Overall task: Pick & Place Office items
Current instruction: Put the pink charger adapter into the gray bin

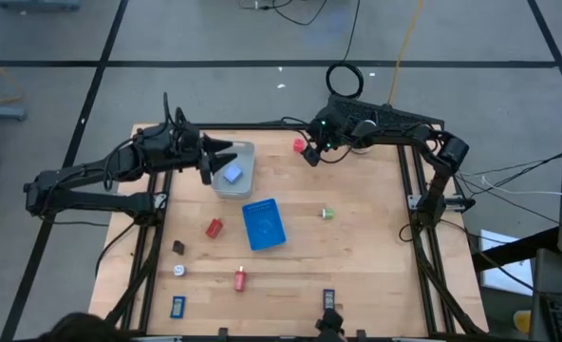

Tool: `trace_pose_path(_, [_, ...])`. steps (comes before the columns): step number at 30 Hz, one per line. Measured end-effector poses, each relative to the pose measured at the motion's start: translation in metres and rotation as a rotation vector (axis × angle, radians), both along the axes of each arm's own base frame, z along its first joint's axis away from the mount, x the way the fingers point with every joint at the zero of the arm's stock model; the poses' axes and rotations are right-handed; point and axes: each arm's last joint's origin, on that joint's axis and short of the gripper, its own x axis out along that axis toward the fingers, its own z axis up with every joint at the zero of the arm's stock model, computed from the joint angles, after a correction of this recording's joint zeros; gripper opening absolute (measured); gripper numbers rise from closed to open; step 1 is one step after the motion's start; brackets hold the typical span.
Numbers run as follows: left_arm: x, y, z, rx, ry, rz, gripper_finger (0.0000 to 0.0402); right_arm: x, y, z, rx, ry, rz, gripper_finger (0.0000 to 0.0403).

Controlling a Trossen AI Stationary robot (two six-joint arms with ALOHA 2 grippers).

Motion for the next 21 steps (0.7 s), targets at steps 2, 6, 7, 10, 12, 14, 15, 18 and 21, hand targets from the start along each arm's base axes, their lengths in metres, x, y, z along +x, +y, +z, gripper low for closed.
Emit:
trace_pose_path(2, [-0.001, 0.002, 0.0, 0.0, 0.0, 0.009, 0.0244, 0.003, 0.0, -0.008, 0.011, 0.012, 0.006, 0.0302])
trace_pose_path(6, [-0.001, 0.004, -0.001, -0.018, 0.009, 0.026, 0.0244, 0.003, 0.001, -0.021, 0.052, 0.062, 0.045, 0.0302])
trace_pose_path(7, [-0.002, 0.005, -0.002, -0.026, 0.013, 0.028, 0.0244, 0.005, 0.0, -0.024, 0.051, 0.079, 0.056, 0.0302])
trace_pose_path(10, [-0.002, 0.005, -0.003, -0.051, 0.015, 0.029, 0.0244, 0.005, -0.001, -0.028, 0.063, 0.153, 0.095, 0.0302])
trace_pose_path(12, [-0.002, 0.004, -0.003, -0.056, 0.016, 0.022, 0.0244, 0.011, -0.006, -0.025, 0.028, 0.138, 0.112, 0.0302])
trace_pose_path(14, [-0.002, 0.004, -0.003, -0.064, 0.015, 0.009, 0.0244, 0.012, -0.01, -0.02, 0.012, 0.129, 0.116, 0.0302])
trace_pose_path(15, [-0.002, 0.004, -0.003, -0.072, 0.012, 0.01, 0.0244, 0.014, -0.011, -0.017, -0.001, 0.119, 0.12, 0.0302])
trace_pose_path(18, [-0.001, 0.003, -0.003, -0.087, 0.007, 0.009, 0.0244, 0.014, -0.015, -0.015, -0.036, 0.113, 0.139, 0.0302])
trace_pose_path(21, [-0.001, 0.003, -0.003, -0.096, 0.002, 0.01, 0.0244, 0.012, -0.019, -0.013, -0.075, 0.128, 0.173, 0.0302])
